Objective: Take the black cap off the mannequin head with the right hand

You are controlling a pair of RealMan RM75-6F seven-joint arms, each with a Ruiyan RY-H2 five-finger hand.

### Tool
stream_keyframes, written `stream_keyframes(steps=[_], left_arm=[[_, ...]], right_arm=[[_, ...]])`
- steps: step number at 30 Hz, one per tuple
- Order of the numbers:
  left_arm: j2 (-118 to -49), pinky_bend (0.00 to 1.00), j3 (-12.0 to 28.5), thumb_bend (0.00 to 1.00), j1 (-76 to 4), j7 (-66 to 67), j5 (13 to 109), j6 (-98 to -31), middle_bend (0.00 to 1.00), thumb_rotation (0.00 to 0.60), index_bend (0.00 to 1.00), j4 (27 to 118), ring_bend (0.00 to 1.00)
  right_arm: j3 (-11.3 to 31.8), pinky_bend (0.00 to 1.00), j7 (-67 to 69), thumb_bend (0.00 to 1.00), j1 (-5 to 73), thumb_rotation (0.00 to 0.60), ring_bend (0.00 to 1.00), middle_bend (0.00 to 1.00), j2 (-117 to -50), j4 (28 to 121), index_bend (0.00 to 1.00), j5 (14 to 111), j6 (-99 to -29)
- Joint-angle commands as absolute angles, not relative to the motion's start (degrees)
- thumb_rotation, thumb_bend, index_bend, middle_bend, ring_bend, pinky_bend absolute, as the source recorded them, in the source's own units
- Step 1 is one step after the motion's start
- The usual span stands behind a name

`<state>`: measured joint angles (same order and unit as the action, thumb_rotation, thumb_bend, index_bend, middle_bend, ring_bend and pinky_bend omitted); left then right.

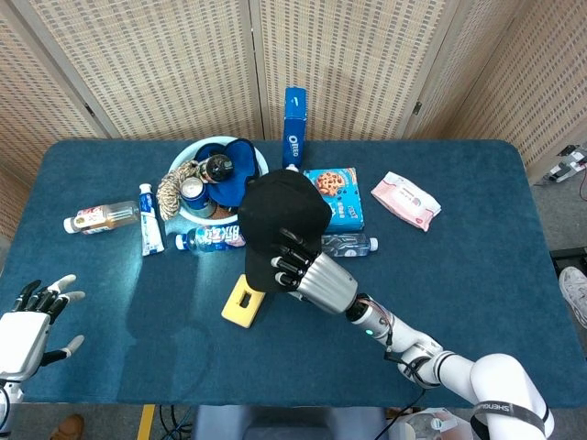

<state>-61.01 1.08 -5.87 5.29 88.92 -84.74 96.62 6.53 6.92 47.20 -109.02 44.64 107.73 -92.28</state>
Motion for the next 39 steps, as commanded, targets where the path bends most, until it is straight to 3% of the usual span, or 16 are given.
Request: stream_keyframes(steps=[1,12,39], left_arm=[[-61.06,0.06,1.05,0.17,-5.91,5.18,88.83,-84.6,0.15,0.6,0.31,96.47,0.18],[-61.02,0.06,1.01,0.17,-5.94,4.83,88.83,-84.63,0.14,0.6,0.31,96.24,0.18],[-60.94,0.06,0.82,0.17,-5.83,4.34,89.25,-85.08,0.15,0.6,0.31,96.07,0.18]], right_arm=[[6.68,0.08,7.51,0.42,47.52,0.6,0.25,0.48,-109.69,43.53,0.8,107.14,-92.88],[7.05,0.1,8.47,0.42,48.24,0.6,0.31,0.56,-110.2,43.12,0.96,105.1,-93.41],[11.25,0.11,5.69,0.42,50.21,0.6,0.35,0.6,-107.98,48.56,0.98,101.49,-95.99]])
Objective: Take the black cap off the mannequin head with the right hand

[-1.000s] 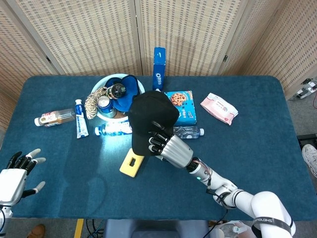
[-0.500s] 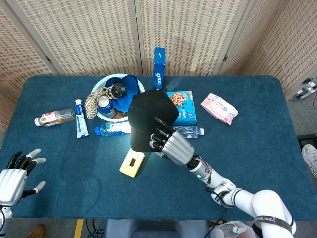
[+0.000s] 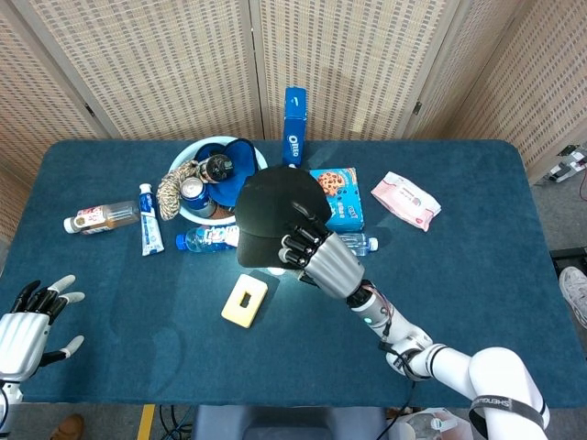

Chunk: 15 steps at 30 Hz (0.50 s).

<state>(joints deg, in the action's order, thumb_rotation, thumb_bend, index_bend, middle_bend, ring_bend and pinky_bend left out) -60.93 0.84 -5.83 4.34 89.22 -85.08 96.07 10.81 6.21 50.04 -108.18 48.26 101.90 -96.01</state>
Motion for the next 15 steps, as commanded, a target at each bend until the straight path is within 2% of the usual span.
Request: stream_keyframes(steps=[1,15], left_arm=[[-60.94,0.06,0.82,0.17,-5.83,4.33,89.27,-85.08,0.15,0.6,0.31,96.08,0.18],[-61.08,0.06,0.66,0.17,-5.65,4.08,89.17,-85.12,0.14,0.6,0.31,95.8,0.18]], right_arm=[[11.69,0.11,5.36,0.42,50.42,0.6,0.35,0.6,-107.83,48.71,0.98,101.18,-95.92],[16.6,0.11,3.63,0.42,54.04,0.6,0.36,0.6,-104.79,49.65,0.98,98.48,-94.84]])
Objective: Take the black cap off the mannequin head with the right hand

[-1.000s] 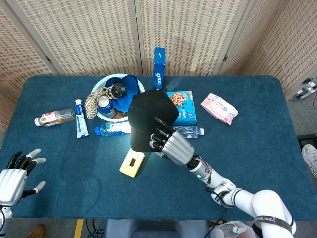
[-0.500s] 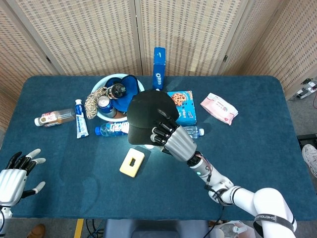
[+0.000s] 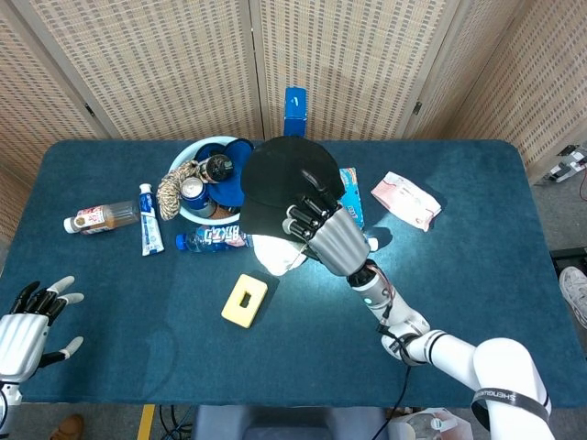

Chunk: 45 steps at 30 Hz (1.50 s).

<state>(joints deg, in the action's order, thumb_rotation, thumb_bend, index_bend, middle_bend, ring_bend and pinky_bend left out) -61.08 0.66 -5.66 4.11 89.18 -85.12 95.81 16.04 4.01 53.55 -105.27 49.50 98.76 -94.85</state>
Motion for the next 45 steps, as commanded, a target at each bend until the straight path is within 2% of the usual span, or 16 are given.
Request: stream_keyframes(steps=[1,12,19,25,35,45], left_arm=[[-61.09,0.06,0.68,0.17,-5.63,4.02,89.13,-85.15,0.15,0.6,0.31,95.75,0.18],[-60.99,0.06,0.84,0.17,-5.71,3.62,89.07,-85.16,0.15,0.6,0.31,95.4,0.18],[-61.31,0.06,0.7,0.17,-5.9,3.56,89.38,-84.91,0.15,0.6,0.31,95.31,0.18],[-61.53,0.06,0.67,0.17,-6.14,3.53,89.88,-84.85,0.15,0.6,0.31,95.31,0.18],[-61.91,0.06,0.46,0.17,-6.28,3.0,90.19,-84.67,0.15,0.6,0.31,94.82,0.18],[-62.06,0.06,0.31,0.17,-6.1,2.06,90.02,-84.78,0.15,0.6,0.31,94.02,0.18]], right_arm=[[16.92,0.11,3.54,0.42,54.27,0.6,0.36,0.6,-104.48,49.81,0.98,98.29,-94.85],[17.02,0.11,1.82,0.42,51.81,0.6,0.36,0.6,-97.29,56.05,0.98,99.22,-99.48],[13.91,0.11,-0.94,0.42,45.25,0.6,0.36,0.6,-90.24,62.5,0.98,99.58,-102.03],[10.54,0.11,-2.25,0.42,39.57,0.6,0.36,0.6,-86.17,63.46,0.98,100.22,-104.0],[6.46,0.11,-0.57,0.42,31.89,0.6,0.36,0.6,-86.79,58.67,0.98,98.39,-104.38],[3.83,0.12,3.42,0.42,28.76,0.6,0.36,0.6,-93.54,49.23,0.98,97.7,-101.8]])
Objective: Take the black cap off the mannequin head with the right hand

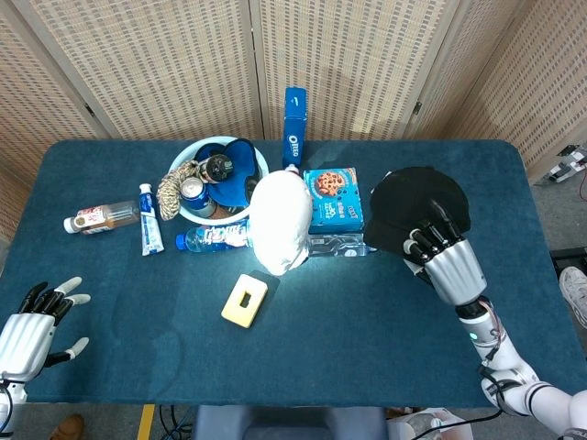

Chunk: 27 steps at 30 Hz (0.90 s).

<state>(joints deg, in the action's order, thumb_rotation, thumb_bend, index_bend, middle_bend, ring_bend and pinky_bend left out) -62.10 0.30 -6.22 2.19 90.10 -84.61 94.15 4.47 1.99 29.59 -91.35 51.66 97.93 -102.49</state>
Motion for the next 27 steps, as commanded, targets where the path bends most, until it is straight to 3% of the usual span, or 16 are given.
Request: stream_keyframes(steps=[1,27], left_arm=[[-61.99,0.06,0.29,0.17,-5.99,1.98,89.95,-84.89,0.15,0.6,0.31,93.95,0.18],[-62.35,0.06,0.1,0.17,-5.7,2.66,89.45,-84.7,0.14,0.6,0.31,94.16,0.18]], right_arm=[[3.83,0.12,4.12,0.42,28.56,0.6,0.36,0.6,-94.49,48.15,0.98,97.56,-101.73],[5.1,0.13,14.32,0.42,29.02,0.6,0.36,0.6,-108.01,24.03,0.98,91.78,-90.17]])
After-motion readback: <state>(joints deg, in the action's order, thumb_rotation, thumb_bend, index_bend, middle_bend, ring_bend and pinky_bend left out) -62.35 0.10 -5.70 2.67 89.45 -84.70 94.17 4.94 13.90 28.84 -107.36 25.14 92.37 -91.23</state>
